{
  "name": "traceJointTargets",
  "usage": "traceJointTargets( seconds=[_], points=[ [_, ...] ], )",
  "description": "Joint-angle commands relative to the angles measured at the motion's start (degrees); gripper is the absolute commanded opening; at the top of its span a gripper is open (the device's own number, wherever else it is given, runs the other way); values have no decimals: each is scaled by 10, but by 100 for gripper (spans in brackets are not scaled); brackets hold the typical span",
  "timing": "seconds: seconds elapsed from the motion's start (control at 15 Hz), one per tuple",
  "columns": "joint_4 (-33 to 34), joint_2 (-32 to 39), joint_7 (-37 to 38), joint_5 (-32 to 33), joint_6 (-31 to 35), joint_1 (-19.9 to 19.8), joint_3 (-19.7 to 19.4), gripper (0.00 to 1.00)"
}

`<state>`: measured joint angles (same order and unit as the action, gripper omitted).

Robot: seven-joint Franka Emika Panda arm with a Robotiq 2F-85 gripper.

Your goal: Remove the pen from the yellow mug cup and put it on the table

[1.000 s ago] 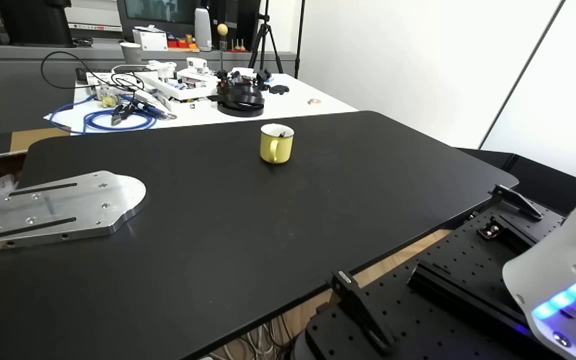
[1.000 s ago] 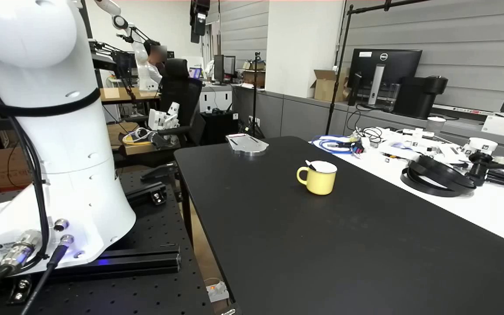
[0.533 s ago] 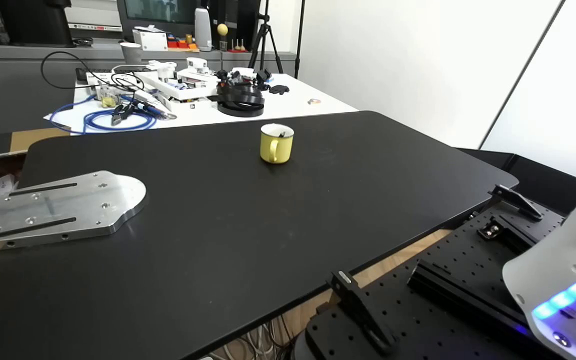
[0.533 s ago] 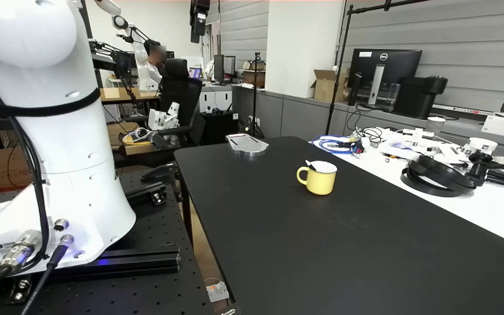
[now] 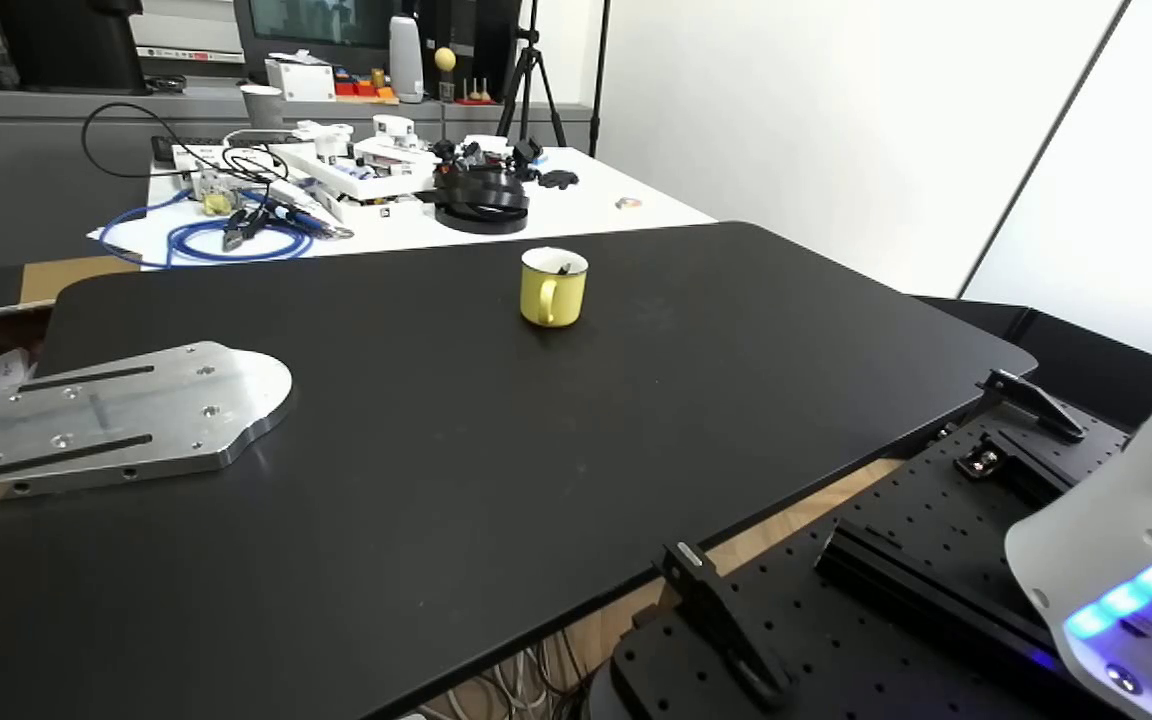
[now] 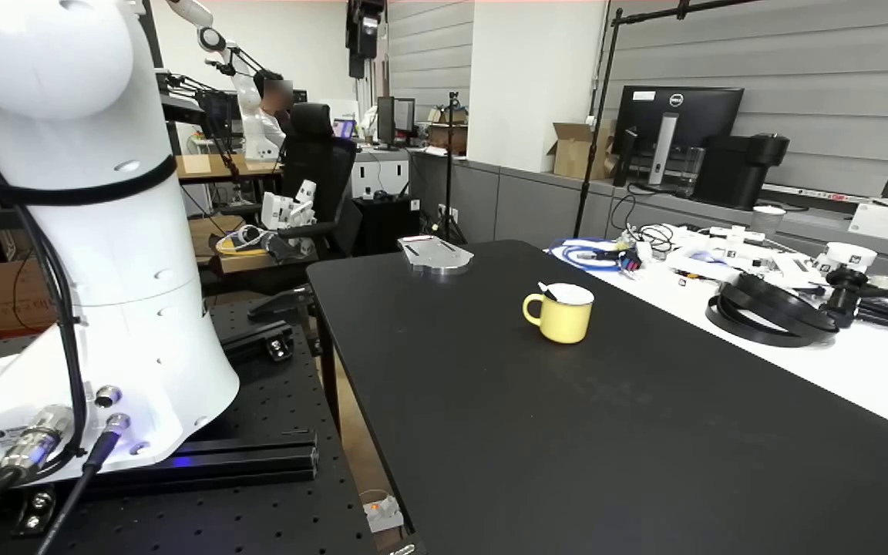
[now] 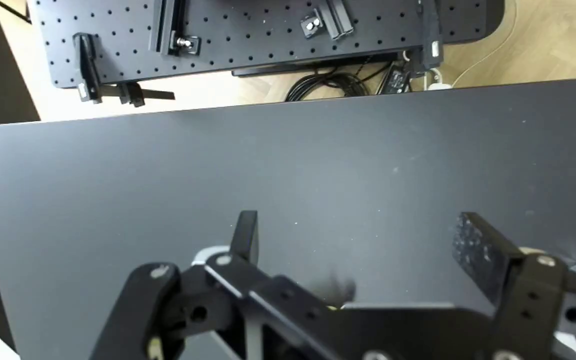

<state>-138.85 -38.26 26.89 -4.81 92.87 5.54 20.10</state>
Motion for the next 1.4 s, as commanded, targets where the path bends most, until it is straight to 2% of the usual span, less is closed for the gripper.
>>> traceJointTargets(
  seconds=[0.0,0.27,0.67,1.33],
  points=[
    [42,36,11,78,-1,-20,10,100],
    [82,79,20,169,16,-39,8,100],
    [128,143,27,239,19,-51,-9,100],
    [303,243,42,362,-16,-69,-44,100]
  ],
)
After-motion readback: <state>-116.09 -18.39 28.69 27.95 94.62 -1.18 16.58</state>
